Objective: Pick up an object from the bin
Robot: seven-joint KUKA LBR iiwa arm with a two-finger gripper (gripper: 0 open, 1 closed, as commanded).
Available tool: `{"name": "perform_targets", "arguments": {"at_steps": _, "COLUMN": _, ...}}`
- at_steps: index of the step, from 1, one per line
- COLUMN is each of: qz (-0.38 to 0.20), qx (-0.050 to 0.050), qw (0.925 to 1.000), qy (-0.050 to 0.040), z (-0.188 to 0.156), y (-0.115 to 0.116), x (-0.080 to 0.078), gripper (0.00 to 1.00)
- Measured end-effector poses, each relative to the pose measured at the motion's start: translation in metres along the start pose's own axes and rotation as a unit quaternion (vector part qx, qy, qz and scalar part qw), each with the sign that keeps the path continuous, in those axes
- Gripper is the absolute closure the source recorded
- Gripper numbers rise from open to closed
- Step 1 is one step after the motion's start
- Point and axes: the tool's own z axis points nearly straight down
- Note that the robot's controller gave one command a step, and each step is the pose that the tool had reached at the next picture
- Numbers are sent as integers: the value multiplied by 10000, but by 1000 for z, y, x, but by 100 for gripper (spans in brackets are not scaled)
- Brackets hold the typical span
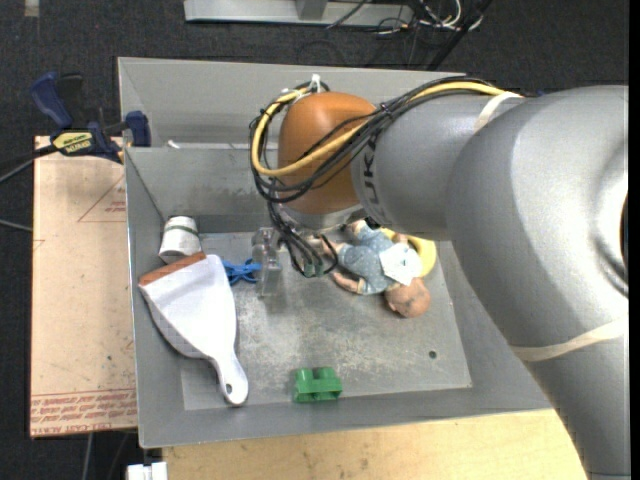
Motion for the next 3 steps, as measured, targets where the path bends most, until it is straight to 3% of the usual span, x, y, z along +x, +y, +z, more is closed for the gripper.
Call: {"name": "perform_targets", "arguments": {"at_steps": 3, "qz": 66, "qx": -6, "qw": 10000, "qy": -12, "z": -26, "y": 11, "x": 0, "gripper": 100}}
